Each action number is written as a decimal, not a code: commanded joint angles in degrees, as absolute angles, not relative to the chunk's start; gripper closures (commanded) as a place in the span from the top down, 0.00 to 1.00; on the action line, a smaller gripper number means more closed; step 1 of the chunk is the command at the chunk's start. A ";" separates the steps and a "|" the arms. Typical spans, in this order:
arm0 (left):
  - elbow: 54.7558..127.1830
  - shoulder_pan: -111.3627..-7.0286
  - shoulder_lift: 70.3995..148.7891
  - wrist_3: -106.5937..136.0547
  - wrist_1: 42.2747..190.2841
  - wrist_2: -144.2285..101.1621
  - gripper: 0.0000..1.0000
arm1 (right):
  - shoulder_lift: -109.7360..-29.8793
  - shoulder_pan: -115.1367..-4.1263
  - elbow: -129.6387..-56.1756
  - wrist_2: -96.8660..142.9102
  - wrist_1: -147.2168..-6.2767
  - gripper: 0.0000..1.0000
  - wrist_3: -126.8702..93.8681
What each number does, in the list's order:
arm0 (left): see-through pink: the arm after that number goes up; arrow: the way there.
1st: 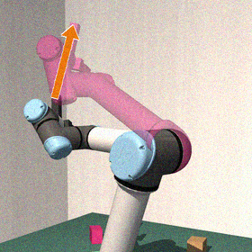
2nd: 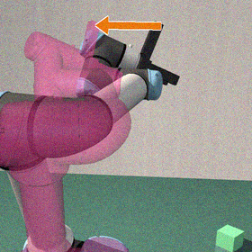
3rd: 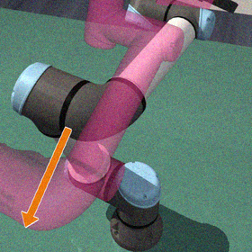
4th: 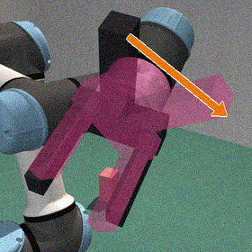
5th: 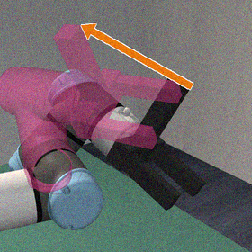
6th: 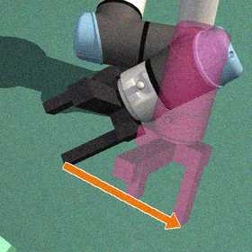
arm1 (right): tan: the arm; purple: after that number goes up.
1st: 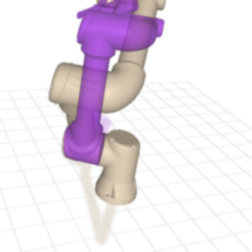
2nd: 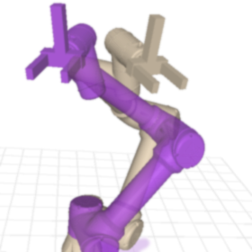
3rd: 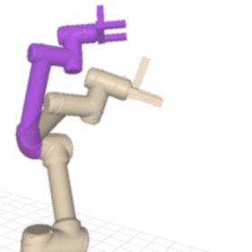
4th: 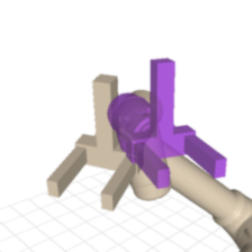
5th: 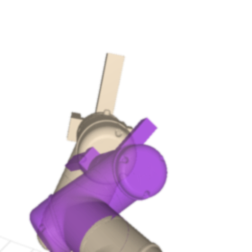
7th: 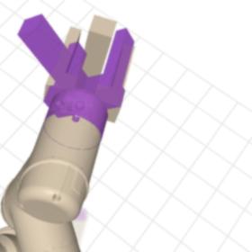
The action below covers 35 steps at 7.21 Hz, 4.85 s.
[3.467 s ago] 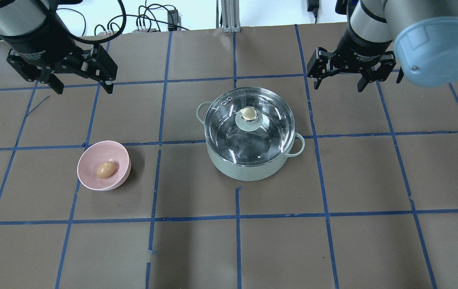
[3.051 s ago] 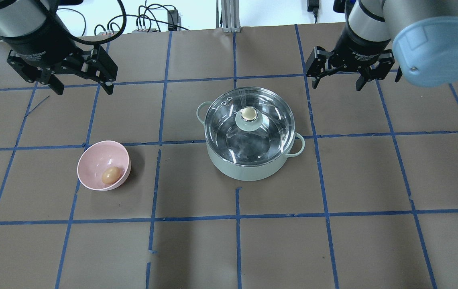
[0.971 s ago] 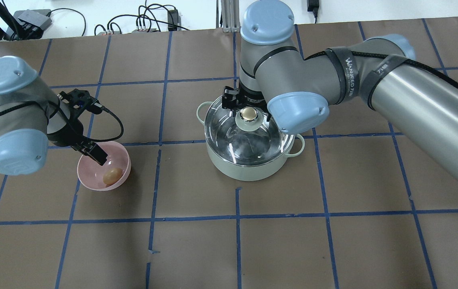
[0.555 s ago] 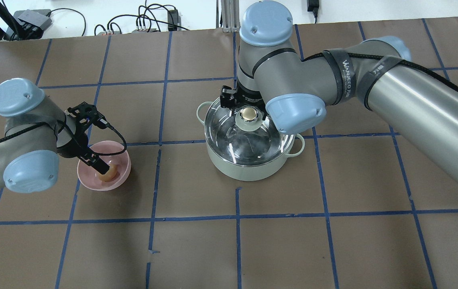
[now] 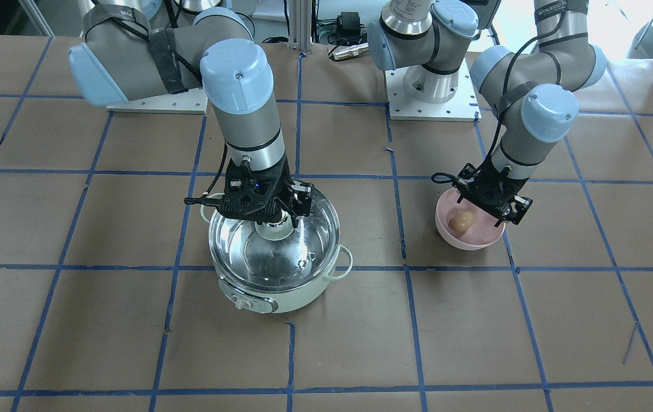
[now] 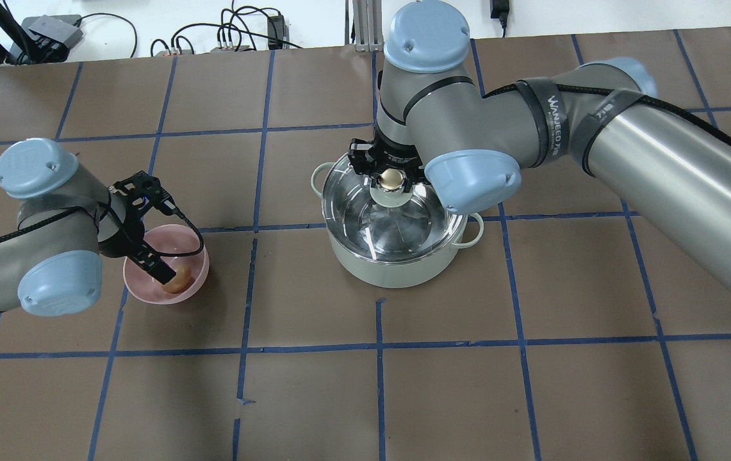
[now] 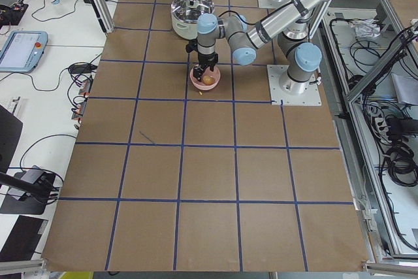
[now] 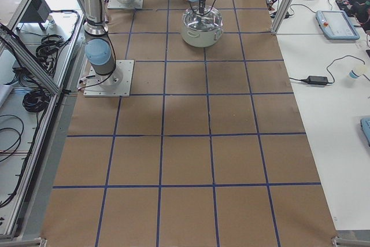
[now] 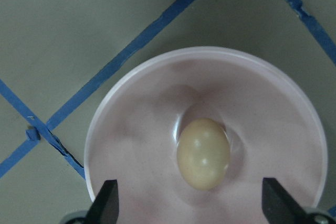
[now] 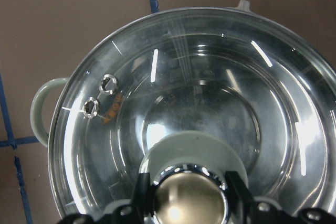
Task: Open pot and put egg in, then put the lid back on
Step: 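Lower the left gripper onto the egg while the right gripper grasps the lid knob, then lift the glass lid off the pot with the right gripper, moving it away, then close the left gripper on the egg in the pink bowl, then carry the egg with the left gripper over the open pot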
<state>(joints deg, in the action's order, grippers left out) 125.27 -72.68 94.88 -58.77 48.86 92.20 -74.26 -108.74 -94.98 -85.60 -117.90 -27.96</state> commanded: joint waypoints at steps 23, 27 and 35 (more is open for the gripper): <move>126.48 -72.86 99.40 -58.45 45.88 90.61 0.18 | -85.43 -84.81 -92.02 -81.65 -100.63 0.41 1.32; 124.90 -72.86 97.74 -56.44 46.58 90.70 0.11 | -85.43 -84.81 -92.02 -81.56 -100.63 0.41 1.32; 103.47 -88.02 94.12 -28.99 62.23 89.82 0.11 | -85.43 -84.90 -92.28 -81.65 -100.72 0.41 2.28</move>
